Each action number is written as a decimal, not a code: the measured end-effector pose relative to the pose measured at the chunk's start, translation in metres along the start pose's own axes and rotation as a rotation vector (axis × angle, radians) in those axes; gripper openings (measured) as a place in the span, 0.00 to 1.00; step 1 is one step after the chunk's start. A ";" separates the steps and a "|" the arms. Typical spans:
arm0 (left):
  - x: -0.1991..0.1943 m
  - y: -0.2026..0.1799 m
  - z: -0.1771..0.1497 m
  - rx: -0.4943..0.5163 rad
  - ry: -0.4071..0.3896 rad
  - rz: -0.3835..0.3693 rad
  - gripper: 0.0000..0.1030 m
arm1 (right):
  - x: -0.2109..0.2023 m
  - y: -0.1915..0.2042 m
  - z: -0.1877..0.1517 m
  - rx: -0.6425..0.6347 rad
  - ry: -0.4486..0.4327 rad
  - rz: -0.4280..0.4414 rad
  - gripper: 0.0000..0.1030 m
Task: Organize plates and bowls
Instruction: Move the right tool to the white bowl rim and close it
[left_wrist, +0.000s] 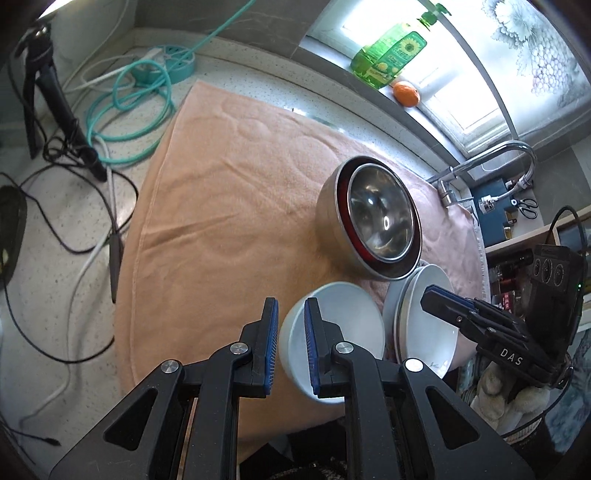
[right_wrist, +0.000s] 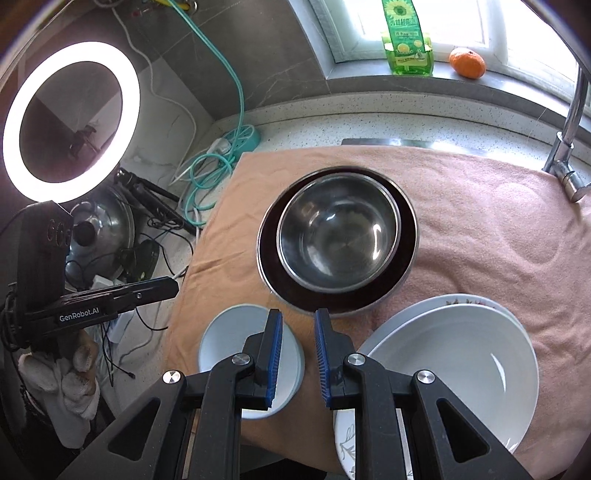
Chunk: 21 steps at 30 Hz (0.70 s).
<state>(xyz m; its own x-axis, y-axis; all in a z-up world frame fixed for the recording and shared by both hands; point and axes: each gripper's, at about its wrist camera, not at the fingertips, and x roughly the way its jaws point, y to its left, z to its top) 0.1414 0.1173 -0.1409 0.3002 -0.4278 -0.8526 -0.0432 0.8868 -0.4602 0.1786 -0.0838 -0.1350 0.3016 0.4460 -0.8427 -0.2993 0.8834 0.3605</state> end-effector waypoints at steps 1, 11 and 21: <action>0.000 0.002 -0.005 -0.013 0.004 -0.007 0.12 | 0.004 0.000 -0.004 0.005 0.011 0.007 0.17; 0.014 0.000 -0.027 -0.035 0.031 -0.007 0.12 | 0.026 0.002 -0.025 -0.004 0.075 -0.009 0.17; 0.028 -0.009 -0.033 0.015 0.052 0.032 0.12 | 0.045 0.000 -0.032 -0.010 0.105 -0.048 0.17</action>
<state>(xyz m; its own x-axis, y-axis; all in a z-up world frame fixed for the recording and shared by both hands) 0.1184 0.0920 -0.1688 0.2492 -0.4072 -0.8787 -0.0380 0.9025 -0.4290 0.1636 -0.0685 -0.1854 0.2197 0.3851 -0.8963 -0.2963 0.9017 0.3148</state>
